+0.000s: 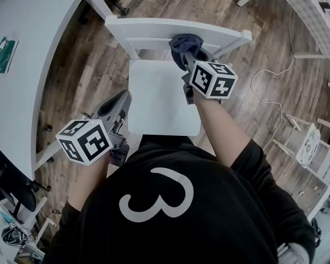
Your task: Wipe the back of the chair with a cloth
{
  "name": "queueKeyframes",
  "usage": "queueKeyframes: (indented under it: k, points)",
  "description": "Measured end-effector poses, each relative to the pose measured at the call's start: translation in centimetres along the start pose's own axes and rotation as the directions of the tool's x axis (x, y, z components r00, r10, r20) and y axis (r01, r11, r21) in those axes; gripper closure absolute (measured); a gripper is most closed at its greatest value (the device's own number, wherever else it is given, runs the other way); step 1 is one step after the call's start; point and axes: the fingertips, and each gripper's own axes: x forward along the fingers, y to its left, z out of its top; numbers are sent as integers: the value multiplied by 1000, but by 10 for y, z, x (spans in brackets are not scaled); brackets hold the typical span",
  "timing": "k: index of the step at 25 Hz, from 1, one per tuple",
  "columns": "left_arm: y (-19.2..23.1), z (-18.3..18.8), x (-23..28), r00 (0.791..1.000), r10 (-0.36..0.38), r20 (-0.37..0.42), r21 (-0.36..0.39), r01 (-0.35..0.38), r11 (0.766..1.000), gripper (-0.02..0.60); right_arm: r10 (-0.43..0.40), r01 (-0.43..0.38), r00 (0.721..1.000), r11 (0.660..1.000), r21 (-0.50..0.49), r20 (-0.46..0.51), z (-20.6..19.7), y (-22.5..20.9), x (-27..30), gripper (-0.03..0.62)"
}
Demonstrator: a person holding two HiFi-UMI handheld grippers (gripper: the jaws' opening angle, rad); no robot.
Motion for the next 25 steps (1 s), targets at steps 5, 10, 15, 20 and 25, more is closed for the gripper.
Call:
queueKeyframes:
  k: [5,10,15,20,25]
  points:
    - [-23,-19,8,1000,9,-11,12,-9,1000,568,-21,21,1000,1000,5,18,5,-34,-22,543]
    - [-43,-31,14,1000,20,-7,19,-20,1000,568,-37,36,999,999,15,28,9,-65,-42,543]
    - [-61,-40,20,1000,20,-8,33,-20,999,568,-33,32,999,999,24,30,10,-86,-54,543]
    - [-75,-51,22,1000,24,-4,34,-23,999,568,-21,20,999,999,46,24,6,-94,-61,545]
    - [-76,-53,20,999,36,-4,30,-36,999,568,-24,23,1000,998,56,17,4,-99,-62,545]
